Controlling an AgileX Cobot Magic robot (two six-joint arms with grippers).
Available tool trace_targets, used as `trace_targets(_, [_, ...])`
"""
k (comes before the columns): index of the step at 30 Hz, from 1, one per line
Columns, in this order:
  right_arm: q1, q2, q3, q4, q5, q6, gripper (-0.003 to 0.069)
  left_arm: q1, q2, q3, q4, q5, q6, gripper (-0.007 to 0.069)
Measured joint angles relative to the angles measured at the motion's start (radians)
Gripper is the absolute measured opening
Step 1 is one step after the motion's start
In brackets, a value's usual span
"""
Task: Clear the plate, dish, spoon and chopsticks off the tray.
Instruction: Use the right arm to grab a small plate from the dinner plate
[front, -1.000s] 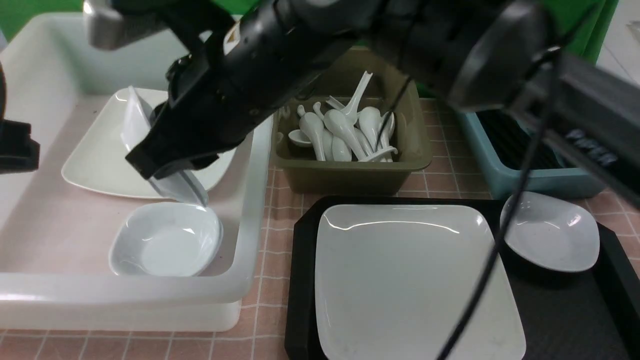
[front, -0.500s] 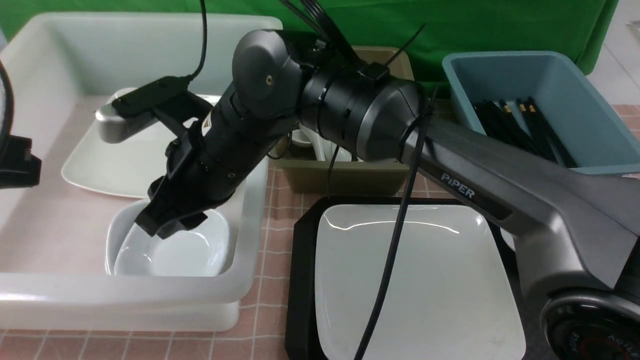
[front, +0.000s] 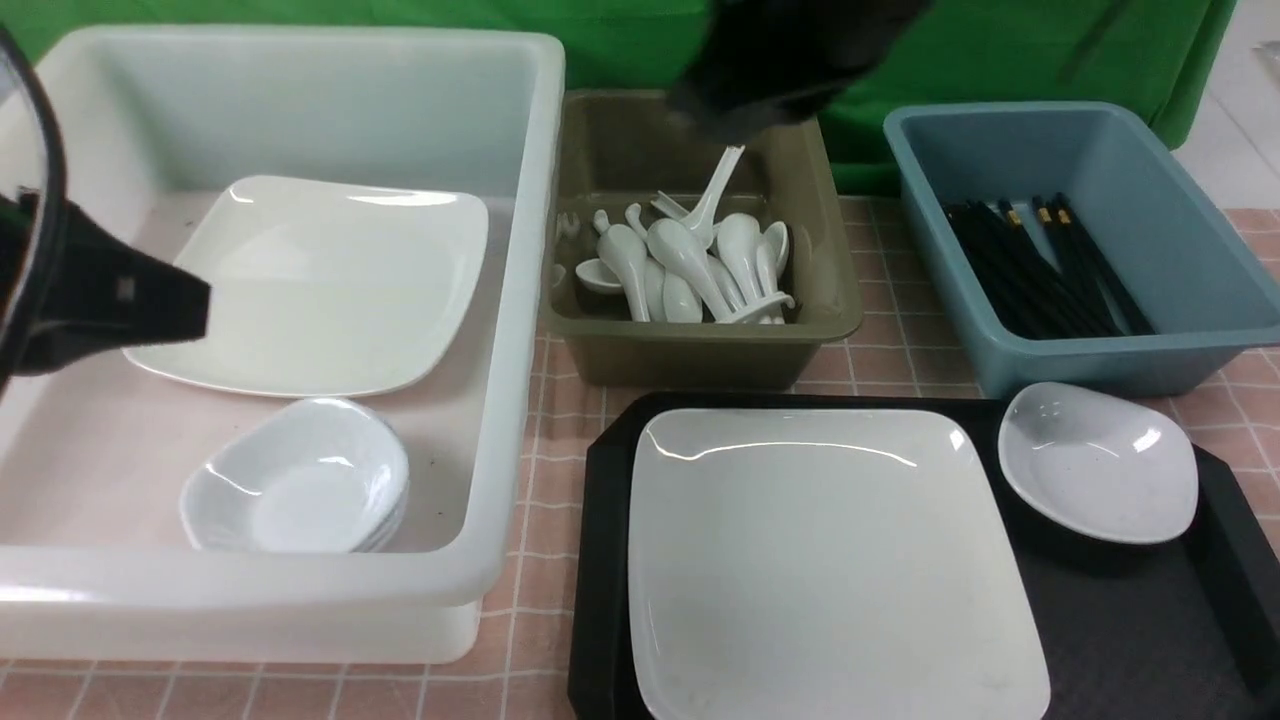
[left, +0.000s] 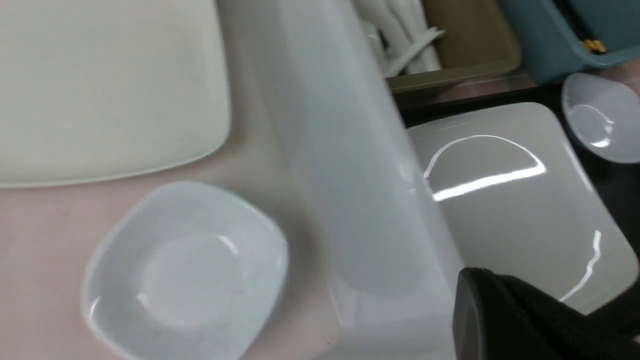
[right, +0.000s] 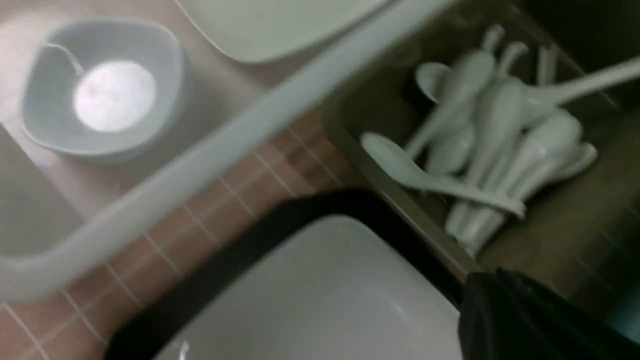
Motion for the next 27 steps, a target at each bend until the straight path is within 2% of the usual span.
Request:
trace_targets(4, [-0.182, -0.173, 0.369, -0.004, -0.003, -0.019, 0.0069, -0.192, 0.07, 0.0, 0.012, -0.059, -0.025, -0.0003])
trace_targets(5, [-0.2, -0.178, 0.388, -0.004, -0.005, -0.02, 0.0081, -0.217, 0.081, 0.0, 0.014, -0.064, -0.028, -0.0003])
trace_targets(6, [-0.272, -0.219, 0.559, -0.01, -0.02, -0.024, 0.0147, -0.321, 0.131, -0.001, 0.044, -0.117, -0.064, -0.0003])
trace_targets(8, [-0.348, -0.237, 0.71, -0.011, -0.083, -0.038, 0.0258, -0.449, 0.196, -0.011, 0.086, -0.165, -0.099, -0.0003])
trace_targets(9, [-0.361, -0.238, 0.74, -0.011, -0.113, -0.041, 0.0281, -0.461, 0.211, -0.015, 0.091, -0.169, -0.107, -0.0003])
trace_targets(10, [-0.398, -0.236, 0.832, -0.012, -0.184, -0.057, 0.0359, -0.553, 0.276, -0.039, 0.13, -0.193, -0.136, -0.0003])
trace_targets(11, [-0.418, -0.23, 0.895, -0.012, -0.234, -0.076, 0.0416, -0.602, 0.317, -0.059, 0.154, -0.2, -0.152, -0.0003])
trace_targets(13, [-0.432, -0.208, 0.963, -0.014, -0.335, -0.098, 0.0472, -0.67, 0.383, -0.099, 0.192, -0.201, -0.179, -0.0003])
trace_targets(15, [-0.433, -0.173, 1.003, -0.014, -0.415, -0.109, 0.051, -0.711, 0.447, -0.141, 0.212, -0.203, -0.198, -0.0003])
trace_targets(18, [-0.432, -0.128, 1.013, -0.016, -0.497, -0.126, 0.0528, -0.722, 0.506, -0.178, 0.223, -0.212, -0.208, -0.0003])
trace_targets(27, [-0.43, -0.028, 1.013, -0.129, -0.645, -0.119, 0.0518, -0.722, 0.528, -0.192, 0.305, -0.216, -0.209, -0.0003])
